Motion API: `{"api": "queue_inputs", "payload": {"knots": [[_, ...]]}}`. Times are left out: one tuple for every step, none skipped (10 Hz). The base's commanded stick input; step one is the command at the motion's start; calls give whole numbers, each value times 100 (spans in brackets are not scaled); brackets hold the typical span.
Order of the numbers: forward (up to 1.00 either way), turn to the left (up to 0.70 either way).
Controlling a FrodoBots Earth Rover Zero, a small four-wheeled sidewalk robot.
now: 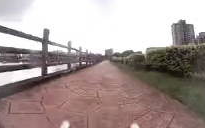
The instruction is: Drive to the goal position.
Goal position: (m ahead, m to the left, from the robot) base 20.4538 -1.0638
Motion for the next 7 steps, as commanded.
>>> {"api": "queue_inputs", "payload": {"knots": [[70,0],[70,0],[70,0],[70,0],[70,0],[70,0],[70,0]]}}
